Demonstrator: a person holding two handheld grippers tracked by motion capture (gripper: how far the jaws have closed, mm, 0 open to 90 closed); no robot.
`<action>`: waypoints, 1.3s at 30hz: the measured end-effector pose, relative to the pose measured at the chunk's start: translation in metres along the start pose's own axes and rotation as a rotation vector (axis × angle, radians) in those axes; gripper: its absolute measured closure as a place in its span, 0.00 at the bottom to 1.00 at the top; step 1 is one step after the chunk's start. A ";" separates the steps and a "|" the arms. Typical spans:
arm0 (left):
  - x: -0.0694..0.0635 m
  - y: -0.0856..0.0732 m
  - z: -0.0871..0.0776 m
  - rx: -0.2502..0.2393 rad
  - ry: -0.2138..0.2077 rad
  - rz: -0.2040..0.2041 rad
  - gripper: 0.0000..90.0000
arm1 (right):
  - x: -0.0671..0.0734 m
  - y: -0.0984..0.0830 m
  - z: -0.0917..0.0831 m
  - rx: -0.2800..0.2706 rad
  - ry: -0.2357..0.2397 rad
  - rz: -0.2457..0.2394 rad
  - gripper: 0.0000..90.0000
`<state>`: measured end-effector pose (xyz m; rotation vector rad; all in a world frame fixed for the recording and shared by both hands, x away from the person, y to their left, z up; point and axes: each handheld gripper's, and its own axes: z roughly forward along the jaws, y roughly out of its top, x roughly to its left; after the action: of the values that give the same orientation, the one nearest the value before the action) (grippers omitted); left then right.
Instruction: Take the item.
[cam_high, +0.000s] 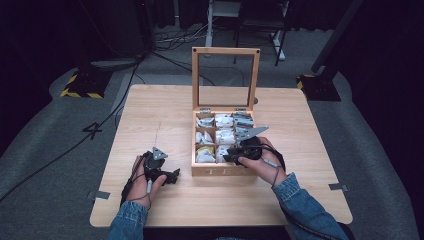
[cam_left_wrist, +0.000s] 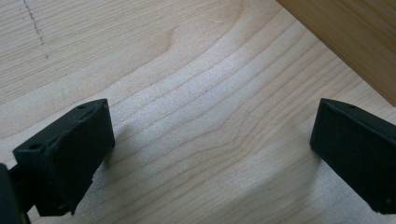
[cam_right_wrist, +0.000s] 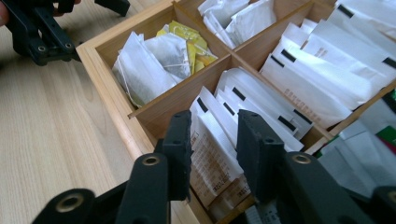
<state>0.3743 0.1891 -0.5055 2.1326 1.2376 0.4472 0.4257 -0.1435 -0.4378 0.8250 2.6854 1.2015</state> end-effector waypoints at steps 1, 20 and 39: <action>0.000 0.000 0.000 0.000 0.000 0.000 0.00 | 0.000 0.000 0.001 0.004 0.001 -0.002 0.76; 0.000 0.000 0.000 -0.001 -0.003 -0.004 0.00 | 0.000 -0.002 0.007 0.050 0.033 -0.023 0.95; 0.000 0.000 0.000 -0.002 -0.003 -0.002 0.00 | 0.003 0.010 -0.029 -0.129 0.023 -0.048 0.96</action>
<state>0.3747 0.1888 -0.5057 2.1294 1.2376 0.4438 0.4187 -0.1557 -0.4104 0.7288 2.5961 1.3648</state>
